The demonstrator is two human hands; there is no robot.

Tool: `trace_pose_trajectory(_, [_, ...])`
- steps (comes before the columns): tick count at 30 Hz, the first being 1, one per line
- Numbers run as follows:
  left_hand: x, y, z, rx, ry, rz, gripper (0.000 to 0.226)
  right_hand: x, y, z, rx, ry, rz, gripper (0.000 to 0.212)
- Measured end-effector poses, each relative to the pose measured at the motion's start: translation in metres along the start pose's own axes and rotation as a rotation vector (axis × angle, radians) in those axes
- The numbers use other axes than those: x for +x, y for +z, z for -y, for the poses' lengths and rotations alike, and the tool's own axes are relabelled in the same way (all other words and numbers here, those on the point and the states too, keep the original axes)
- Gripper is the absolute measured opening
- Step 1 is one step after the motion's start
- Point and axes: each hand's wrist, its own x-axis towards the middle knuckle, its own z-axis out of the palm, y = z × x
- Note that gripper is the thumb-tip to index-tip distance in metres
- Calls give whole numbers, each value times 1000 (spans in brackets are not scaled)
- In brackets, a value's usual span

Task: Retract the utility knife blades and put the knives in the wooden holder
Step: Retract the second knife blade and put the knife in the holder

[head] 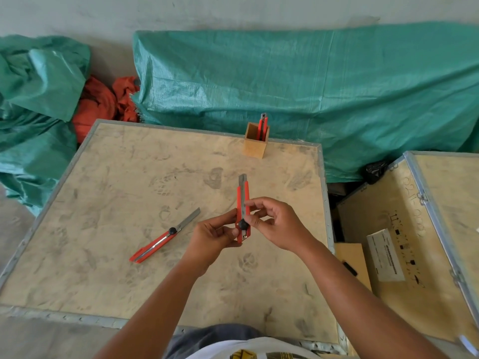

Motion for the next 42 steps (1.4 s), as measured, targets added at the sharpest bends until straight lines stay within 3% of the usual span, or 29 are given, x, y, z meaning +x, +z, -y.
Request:
trace_pose_trajectory(7, [55, 10, -26, 218, 55, 25, 48, 48, -28, 4, 23, 19, -144, 29])
trace_pose_trajectory(18, [222, 16, -87, 425, 96, -82, 41, 188, -85, -2, 5, -61, -427, 28])
trace_pose_trajectory(24, [297, 12, -85, 595, 102, -168, 62, 261, -89, -24, -131, -188, -589, 27])
trace_pose_trajectory(28, [320, 16, -73, 698, 30, -155, 77, 280, -81, -40, -240, -271, -583, 26])
trace_pose_trajectory(32, [334, 18, -63, 720, 24, -191, 55, 291, -72, -55, -303, -256, -515, 30])
trace_pose_trajectory(42, [330, 17, -54, 667, 56, -245, 49, 285, -68, -58, -322, -185, -490, 38])
